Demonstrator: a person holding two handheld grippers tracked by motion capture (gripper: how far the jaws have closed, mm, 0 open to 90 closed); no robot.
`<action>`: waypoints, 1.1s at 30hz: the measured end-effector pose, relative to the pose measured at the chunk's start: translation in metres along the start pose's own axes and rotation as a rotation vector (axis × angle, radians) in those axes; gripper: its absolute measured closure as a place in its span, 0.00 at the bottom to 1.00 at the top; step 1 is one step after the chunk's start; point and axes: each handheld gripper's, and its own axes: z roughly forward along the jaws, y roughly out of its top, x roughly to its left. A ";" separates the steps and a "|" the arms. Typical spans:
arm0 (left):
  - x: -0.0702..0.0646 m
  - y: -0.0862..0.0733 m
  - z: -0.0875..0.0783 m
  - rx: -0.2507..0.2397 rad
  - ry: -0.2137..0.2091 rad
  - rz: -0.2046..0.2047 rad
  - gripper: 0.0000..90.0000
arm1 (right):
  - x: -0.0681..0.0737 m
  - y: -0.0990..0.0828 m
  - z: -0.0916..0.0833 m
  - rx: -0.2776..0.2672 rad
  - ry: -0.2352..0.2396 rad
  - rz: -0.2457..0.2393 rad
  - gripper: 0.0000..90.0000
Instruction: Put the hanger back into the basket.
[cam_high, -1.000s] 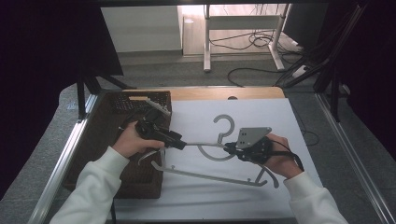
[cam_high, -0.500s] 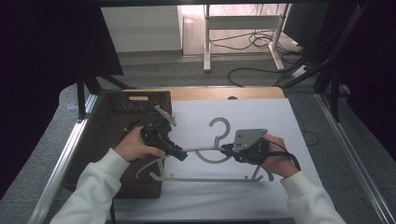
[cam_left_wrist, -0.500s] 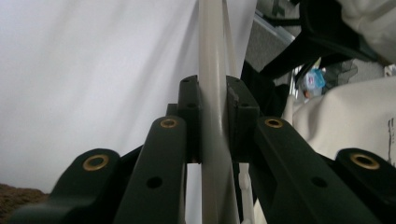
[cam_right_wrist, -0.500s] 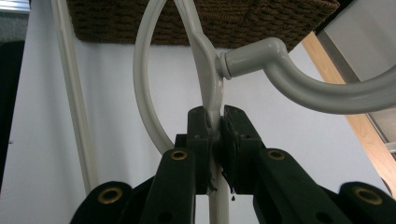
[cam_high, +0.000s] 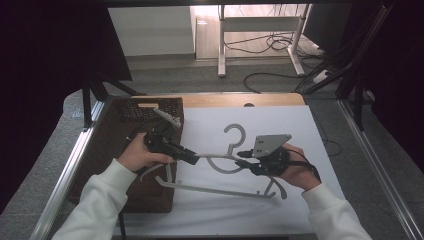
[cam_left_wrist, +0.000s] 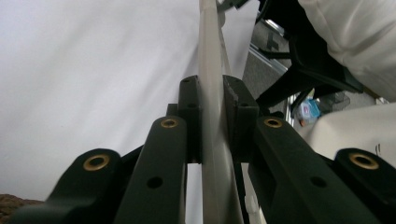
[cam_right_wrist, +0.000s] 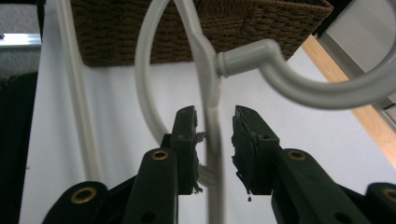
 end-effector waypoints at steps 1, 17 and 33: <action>0.000 0.000 -0.001 -0.005 0.002 0.000 0.89 | 0.000 0.000 0.000 -0.005 0.001 0.007 0.73; -0.011 -0.013 -0.034 -0.150 0.143 -0.001 0.89 | 0.013 -0.025 -0.042 -0.254 -0.157 0.278 0.42; -0.021 -0.028 -0.053 -0.264 0.252 -0.008 0.89 | 0.014 -0.081 -0.031 -0.132 -0.203 0.461 0.38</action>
